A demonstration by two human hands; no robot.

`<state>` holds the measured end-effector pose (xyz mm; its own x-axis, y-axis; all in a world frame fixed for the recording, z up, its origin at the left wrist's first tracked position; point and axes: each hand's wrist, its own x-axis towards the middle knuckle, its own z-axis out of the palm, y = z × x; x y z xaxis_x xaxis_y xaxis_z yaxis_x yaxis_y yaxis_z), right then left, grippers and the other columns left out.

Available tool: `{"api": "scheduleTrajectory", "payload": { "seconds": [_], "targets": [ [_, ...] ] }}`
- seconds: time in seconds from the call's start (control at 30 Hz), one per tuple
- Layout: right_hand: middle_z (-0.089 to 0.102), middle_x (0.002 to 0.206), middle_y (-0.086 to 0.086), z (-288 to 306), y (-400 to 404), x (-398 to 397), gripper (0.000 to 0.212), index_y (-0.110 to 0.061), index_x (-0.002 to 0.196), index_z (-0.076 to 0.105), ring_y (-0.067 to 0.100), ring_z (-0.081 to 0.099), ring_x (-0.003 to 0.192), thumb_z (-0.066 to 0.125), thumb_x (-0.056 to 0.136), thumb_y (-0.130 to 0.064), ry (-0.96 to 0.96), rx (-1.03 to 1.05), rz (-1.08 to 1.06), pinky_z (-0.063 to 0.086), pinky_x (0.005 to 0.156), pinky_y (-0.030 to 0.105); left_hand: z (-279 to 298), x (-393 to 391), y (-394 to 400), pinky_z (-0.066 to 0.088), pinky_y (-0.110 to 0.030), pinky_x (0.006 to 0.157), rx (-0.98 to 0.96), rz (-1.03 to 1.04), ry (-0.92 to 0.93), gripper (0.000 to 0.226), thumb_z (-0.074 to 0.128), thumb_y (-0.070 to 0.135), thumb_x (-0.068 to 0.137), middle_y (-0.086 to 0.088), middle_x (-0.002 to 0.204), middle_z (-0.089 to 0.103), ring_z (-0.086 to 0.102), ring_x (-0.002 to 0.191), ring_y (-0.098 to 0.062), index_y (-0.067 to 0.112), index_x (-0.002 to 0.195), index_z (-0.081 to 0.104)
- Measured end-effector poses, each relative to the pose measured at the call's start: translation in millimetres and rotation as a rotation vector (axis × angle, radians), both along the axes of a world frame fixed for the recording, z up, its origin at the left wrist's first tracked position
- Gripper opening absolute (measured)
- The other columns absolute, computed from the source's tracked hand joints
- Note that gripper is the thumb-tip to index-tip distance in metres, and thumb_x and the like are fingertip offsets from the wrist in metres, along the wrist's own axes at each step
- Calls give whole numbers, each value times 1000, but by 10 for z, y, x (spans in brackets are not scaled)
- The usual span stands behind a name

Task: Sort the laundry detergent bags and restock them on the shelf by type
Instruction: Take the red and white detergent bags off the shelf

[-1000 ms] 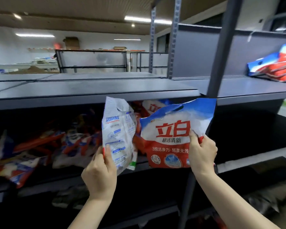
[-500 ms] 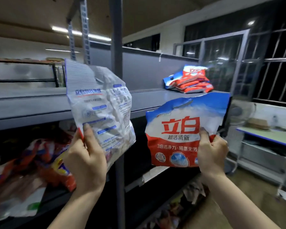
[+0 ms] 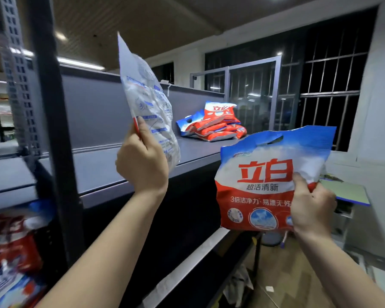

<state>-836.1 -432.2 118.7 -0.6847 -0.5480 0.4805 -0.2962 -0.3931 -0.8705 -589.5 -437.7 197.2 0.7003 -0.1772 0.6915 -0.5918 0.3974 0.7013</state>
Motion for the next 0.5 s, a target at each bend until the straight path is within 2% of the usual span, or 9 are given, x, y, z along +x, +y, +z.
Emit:
{"api": "scheduleTrajectory", "payload": {
  "seconds": [0.17, 0.27, 0.4, 0.5],
  "targets": [
    [59, 62, 0, 218, -644, -384, 38, -14, 61, 53, 29, 61, 63, 55, 94, -33, 11, -48, -54, 47, 63, 29, 276, -331, -992, 26, -29, 62, 7, -36, -13, 42, 31, 35, 102, -12, 95, 70, 60, 87, -36, 12, 99, 66],
    [62, 66, 2, 306, -1065, -625, 36, -13, 66, 56, 30, 63, 65, 55, 93, -36, 5, -49, -76, 51, 65, 32, 376, -510, -1579, 30, -32, 65, 44, -70, -25, 42, 28, 35, 103, -11, 95, 70, 60, 88, -37, 12, 98, 63],
    [65, 76, 10, 399, -1647, -857, 35, -8, 75, 59, 34, 65, 73, 56, 92, -39, -6, -54, -137, 54, 71, 41, 430, -706, -2164, 26, -31, 65, 127, -87, -54, 42, 26, 35, 103, -11, 101, 69, 58, 92, -37, 12, 101, 61],
    [64, 78, 10, 448, -2046, -980, 33, -9, 75, 59, 33, 65, 75, 56, 92, -38, -10, -67, -148, 54, 72, 41, 467, -797, -2531, 28, -31, 66, 168, -76, -76, 42, 26, 35, 103, -13, 104, 68, 58, 94, -39, 12, 104, 61]
  ]
}}
